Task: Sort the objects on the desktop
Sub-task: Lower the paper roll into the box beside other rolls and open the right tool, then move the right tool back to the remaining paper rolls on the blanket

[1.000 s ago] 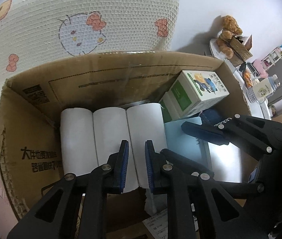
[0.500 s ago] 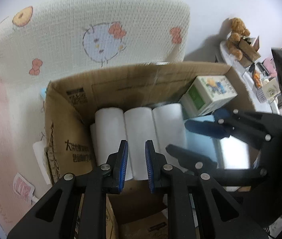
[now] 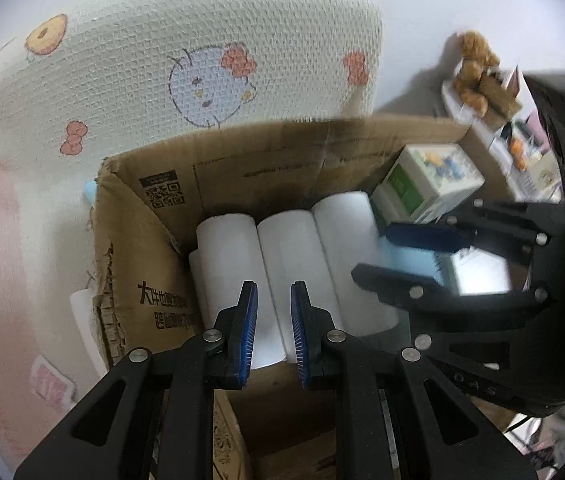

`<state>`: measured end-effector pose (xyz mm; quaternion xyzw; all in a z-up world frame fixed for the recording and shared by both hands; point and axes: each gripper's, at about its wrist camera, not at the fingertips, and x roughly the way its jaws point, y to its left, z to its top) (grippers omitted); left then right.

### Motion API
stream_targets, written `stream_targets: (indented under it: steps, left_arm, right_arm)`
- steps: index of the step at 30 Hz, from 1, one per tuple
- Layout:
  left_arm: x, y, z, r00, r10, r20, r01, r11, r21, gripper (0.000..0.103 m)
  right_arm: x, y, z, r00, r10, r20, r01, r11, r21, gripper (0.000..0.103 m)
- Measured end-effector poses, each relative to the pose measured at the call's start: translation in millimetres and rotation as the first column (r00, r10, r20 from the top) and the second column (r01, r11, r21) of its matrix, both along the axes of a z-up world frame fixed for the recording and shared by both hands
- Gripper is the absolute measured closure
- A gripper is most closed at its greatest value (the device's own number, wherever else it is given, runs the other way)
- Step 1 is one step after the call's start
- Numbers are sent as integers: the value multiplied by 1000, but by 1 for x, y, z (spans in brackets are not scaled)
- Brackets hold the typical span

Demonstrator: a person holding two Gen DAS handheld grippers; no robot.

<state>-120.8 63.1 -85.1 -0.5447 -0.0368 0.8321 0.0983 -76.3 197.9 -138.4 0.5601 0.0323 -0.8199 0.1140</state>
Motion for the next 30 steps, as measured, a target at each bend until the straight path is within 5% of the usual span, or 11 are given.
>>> stream_targets:
  steps: [4, 7, 12, 22, 28, 30]
  left_arm:
    - [8, -16, 18, 994, 59, -93, -50, 993, 104, 82]
    - [19, -36, 32, 975, 138, -175, -101, 974, 203, 70]
    - [32, -58, 39, 954, 210, -216, -137, 941, 310, 66]
    - [56, -68, 42, 923, 235, -303, -158, 953, 257, 64]
    - [68, -102, 46, 904, 308, -297, -224, 932, 286, 64]
    - [76, -120, 50, 880, 343, -327, -253, 924, 287, 64]
  right_arm:
    - [11, -6, 18, 999, -5, -37, 5, 1000, -6, 70]
    - [22, -15, 34, 997, 12, -73, -13, 1000, -18, 70]
    - [36, -35, 51, 990, 31, -136, -35, 999, -26, 70]
    - [41, -65, 66, 983, 13, -183, -21, 999, -38, 70]
    - [39, -90, 71, 976, 48, -214, -56, 998, -33, 70]
    - [37, -100, 72, 974, 64, -219, -77, 996, -51, 70]
